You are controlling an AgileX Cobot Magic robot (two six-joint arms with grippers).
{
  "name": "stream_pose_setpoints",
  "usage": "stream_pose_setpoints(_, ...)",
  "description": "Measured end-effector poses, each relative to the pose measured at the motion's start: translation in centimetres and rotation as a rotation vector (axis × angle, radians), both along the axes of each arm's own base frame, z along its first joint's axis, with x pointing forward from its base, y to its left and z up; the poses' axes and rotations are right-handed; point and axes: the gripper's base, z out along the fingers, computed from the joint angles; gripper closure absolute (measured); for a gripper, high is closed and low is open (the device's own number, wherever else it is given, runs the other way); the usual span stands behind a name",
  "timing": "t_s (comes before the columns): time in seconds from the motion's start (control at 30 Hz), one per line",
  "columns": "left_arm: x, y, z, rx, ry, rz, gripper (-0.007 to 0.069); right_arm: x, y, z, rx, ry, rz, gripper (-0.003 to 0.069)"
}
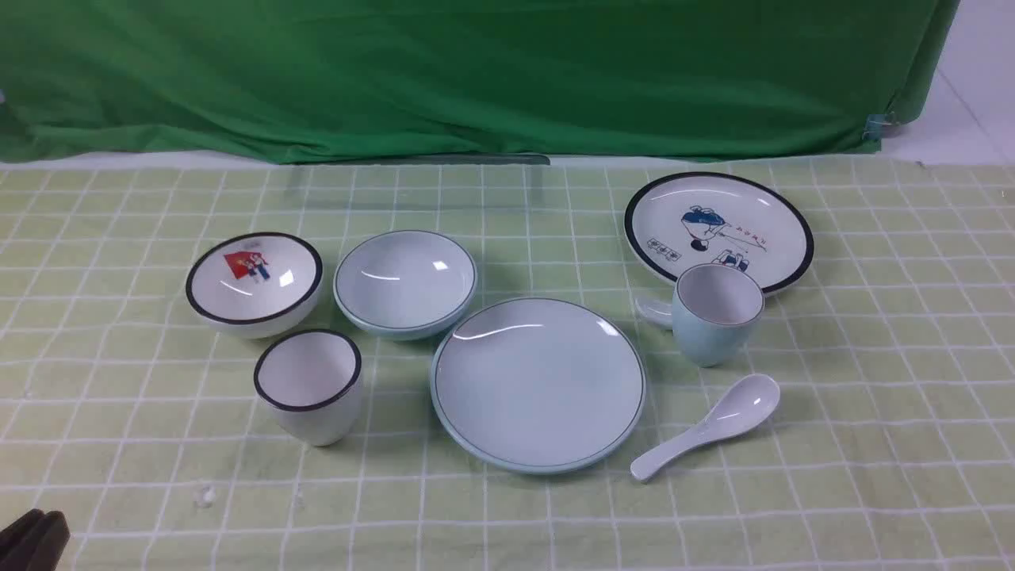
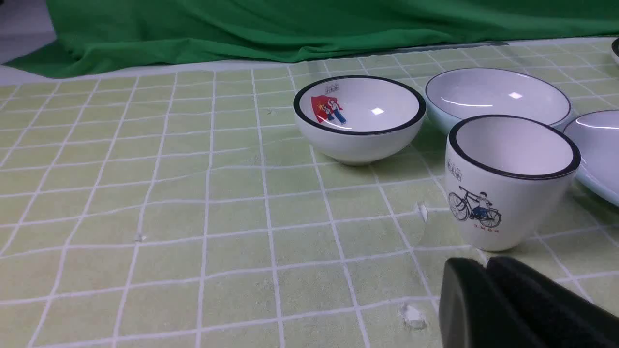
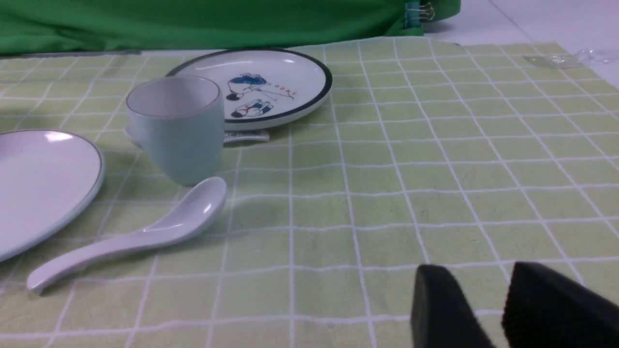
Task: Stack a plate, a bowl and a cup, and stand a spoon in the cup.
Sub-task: Use the left arm to grab a blue rice bowl
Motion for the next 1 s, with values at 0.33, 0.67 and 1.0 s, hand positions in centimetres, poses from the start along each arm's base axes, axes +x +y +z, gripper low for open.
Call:
stream_pose_setpoints(0.33,0.0,0.0,0.0,0.0,0.0,0.0,0.0632,0.0,0.0,0.0,0.0,0.0,0.0,0.0413)
stream_pose_setpoints(0.67,0.0,0.0,0.0,0.0,0.0,0.0,0.0632,0.0,0.0,0.0,0.0,-0.001,0.0,0.0413)
stream_pose_setpoints(1.0,0.01,0.02,0.03,0.01,-0.003,0.001,0.0632,0.0,0.0,0.0,-0.042,-0.002,0.006,0.0413)
